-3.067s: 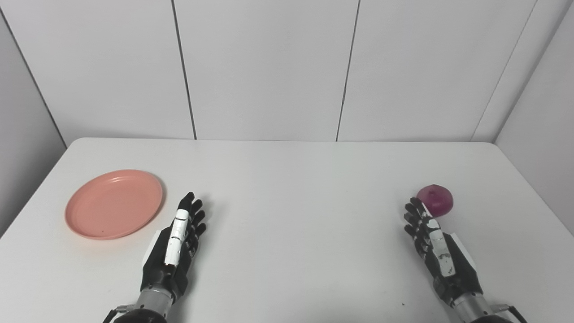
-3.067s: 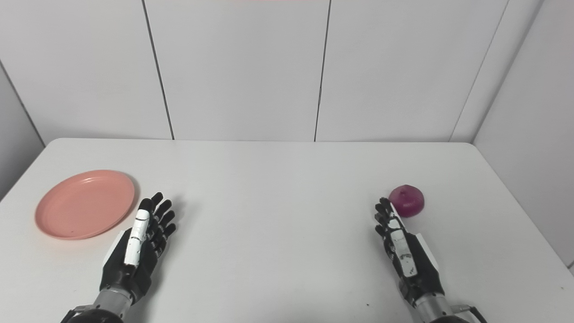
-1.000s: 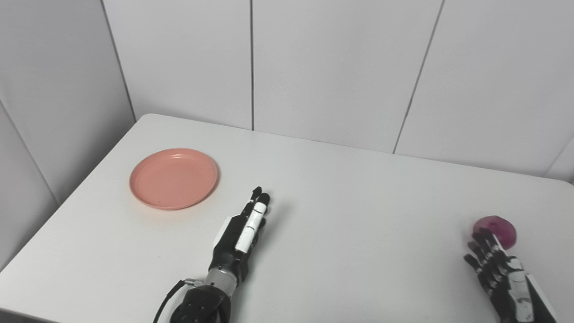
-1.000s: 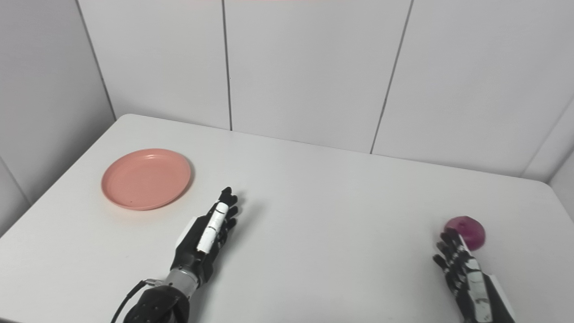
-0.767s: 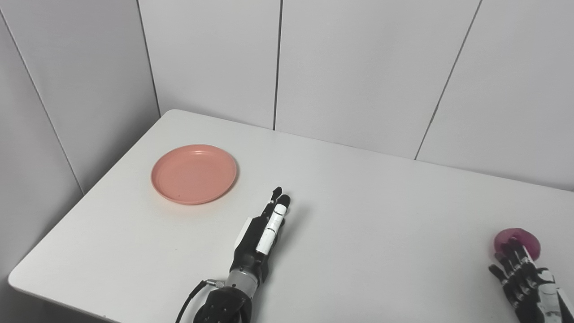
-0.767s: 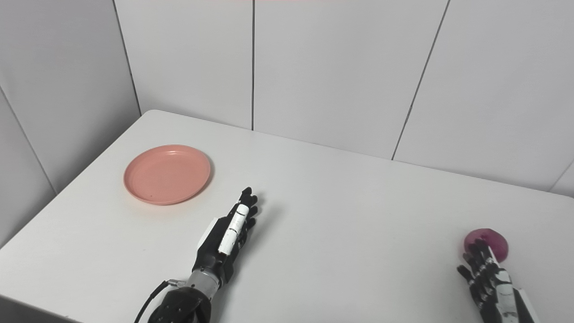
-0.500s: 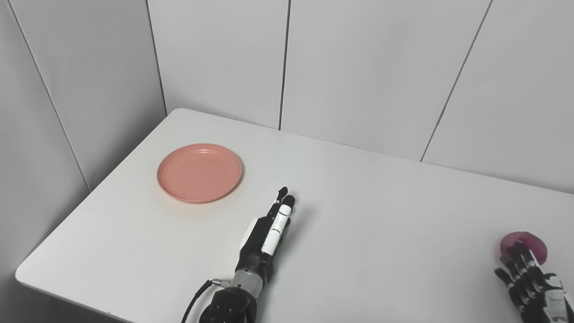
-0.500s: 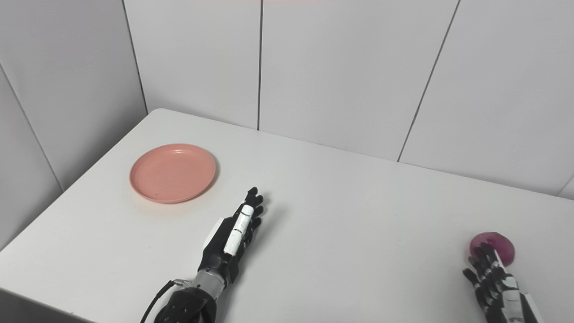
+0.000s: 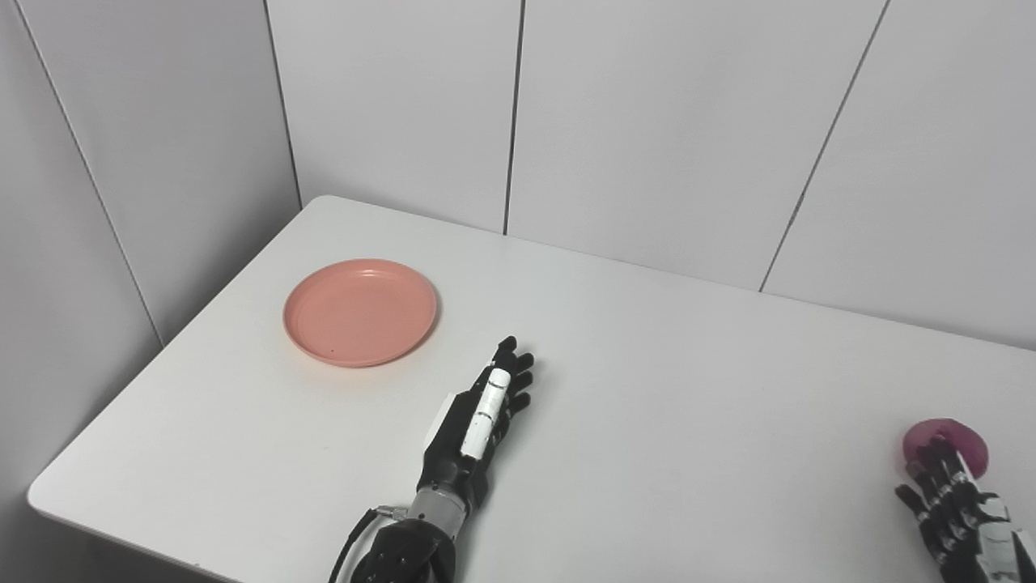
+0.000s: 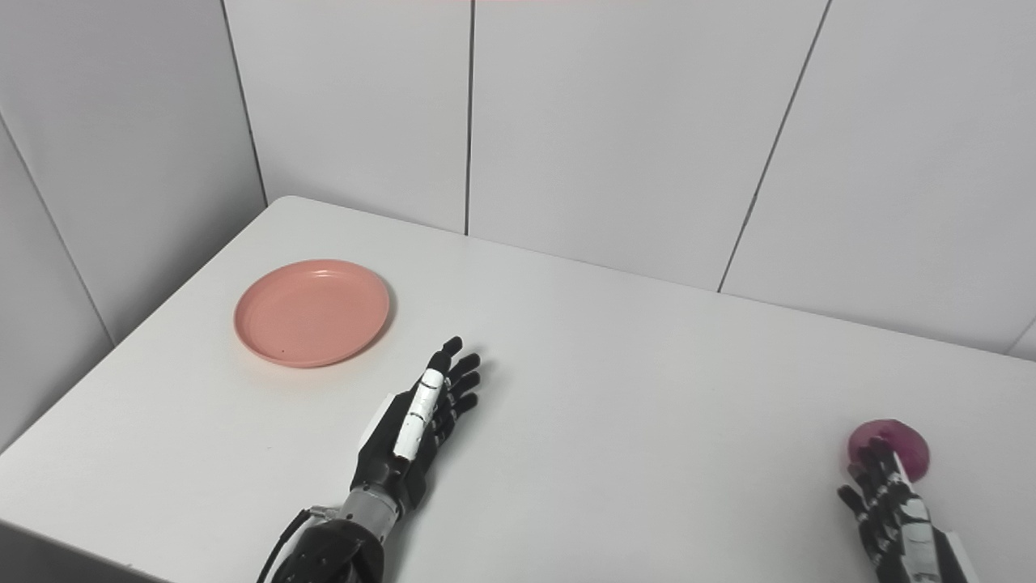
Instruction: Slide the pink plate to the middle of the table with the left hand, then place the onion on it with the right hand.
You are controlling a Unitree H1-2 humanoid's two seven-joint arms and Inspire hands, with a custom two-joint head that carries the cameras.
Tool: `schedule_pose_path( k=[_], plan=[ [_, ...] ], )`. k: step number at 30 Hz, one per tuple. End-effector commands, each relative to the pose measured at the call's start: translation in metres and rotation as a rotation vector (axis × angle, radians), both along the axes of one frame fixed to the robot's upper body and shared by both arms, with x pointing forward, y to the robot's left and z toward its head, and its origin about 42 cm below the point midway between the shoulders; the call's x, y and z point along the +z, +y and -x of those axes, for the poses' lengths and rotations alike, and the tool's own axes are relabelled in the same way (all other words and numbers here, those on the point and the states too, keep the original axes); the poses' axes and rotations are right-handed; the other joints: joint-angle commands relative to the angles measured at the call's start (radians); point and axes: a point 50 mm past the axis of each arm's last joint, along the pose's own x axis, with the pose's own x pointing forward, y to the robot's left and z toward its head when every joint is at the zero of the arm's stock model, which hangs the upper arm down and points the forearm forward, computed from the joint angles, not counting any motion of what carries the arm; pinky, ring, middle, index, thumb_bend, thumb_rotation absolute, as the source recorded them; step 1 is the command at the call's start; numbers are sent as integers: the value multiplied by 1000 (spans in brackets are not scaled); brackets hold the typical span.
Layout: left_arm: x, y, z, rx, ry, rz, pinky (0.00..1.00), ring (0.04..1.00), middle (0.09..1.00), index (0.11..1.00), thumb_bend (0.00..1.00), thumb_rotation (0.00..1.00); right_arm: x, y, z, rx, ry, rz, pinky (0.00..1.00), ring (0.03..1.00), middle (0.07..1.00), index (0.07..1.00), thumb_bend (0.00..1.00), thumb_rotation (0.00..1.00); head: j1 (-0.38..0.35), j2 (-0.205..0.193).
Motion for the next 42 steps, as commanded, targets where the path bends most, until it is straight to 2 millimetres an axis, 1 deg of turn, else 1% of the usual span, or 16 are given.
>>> schedule_pose_path(
  k=[1,5,6,10,11,16,20,21,24,28,31,33,35,37,39,42],
  plan=[
    [21,9,-14,-8,-128,-37,785,805,789,776,840,931,4,6,0,18,-9,3,1000,1000,1000,1000,914,1000,-5,-3],
    [35,21,-26,-32,-180,-67,788,795,787,755,862,949,3,11,-1,30,-16,0,1000,1000,1000,1000,881,1000,-12,-15],
    [41,26,-32,-45,-202,-75,788,795,787,755,861,950,2,12,-2,30,-18,-4,1000,1000,1000,1000,880,1000,-18,-23],
    [63,42,-51,-75,-267,-104,726,751,748,740,844,958,1,15,-2,30,-23,-11,1000,1000,1000,1000,883,1000,-30,-27],
    [69,46,-56,-80,-280,-112,717,752,750,744,837,967,1,16,-1,30,-22,-13,1000,1000,1000,1000,879,1000,-32,-26],
    [96,62,-81,-90,-348,-156,771,807,811,786,847,969,-2,16,-1,30,-19,-17,1000,1000,1000,1000,870,1000,-36,-39],
    [116,74,-100,-121,-410,-178,786,837,844,826,827,980,-3,15,-2,27,-19,-19,1000,1000,1000,1000,865,1000,-37,-42],
    [123,79,-107,-123,-426,-186,786,840,847,830,826,980,-3,15,-2,28,-18,-19,1000,1000,1000,1000,865,1000,-38,-40],
    [143,90,-123,-118,-463,-212,767,827,838,818,871,956,-3,14,-2,28,-14,-16,1000,1000,1000,1000,867,1000,-38,-39],
    [168,111,-144,-95,-511,-251,764,825,831,830,868,957,-5,13,-2,19,-10,-16,1000,1000,1000,1000,877,1000,-31,-38],
    [183,123,-155,-74,-519,-270,755,822,825,823,874,954,-5,12,-2,18,-10,-21,1000,1000,1000,1000,873,1000,-30,-37],
    [190,129,-160,-74,-525,-273,770,829,827,816,866,946,-5,12,-2,18,-10,-26,1000,1000,1000,1000,868,1000,-30,-34],
    [200,140,-167,-46,-523,-291,784,836,830,824,860,939,-5,11,-2,24,-13,-26,1000,1000,1000,1000,862,1000,-30,-32],
    [208,156,-177,-17,-512,-307,795,843,838,836,864,928,-5,10,-2,24,-13,-32,1000,1000,1000,1000,861,1000,-31,-31],
    [209,170,-183,17,-501,-318,799,842,838,838,858,934,-5,10,-1,24,-13,-28,1000,1000,1000,1000,862,1000,-30,-28],
    [207,189,-190,50,-493,-317,823,853,854,831,815,946,-5,9,-1,23,-12,-26,1000,1000,1000,1000,867,1000,-29,-27]
  ],
)
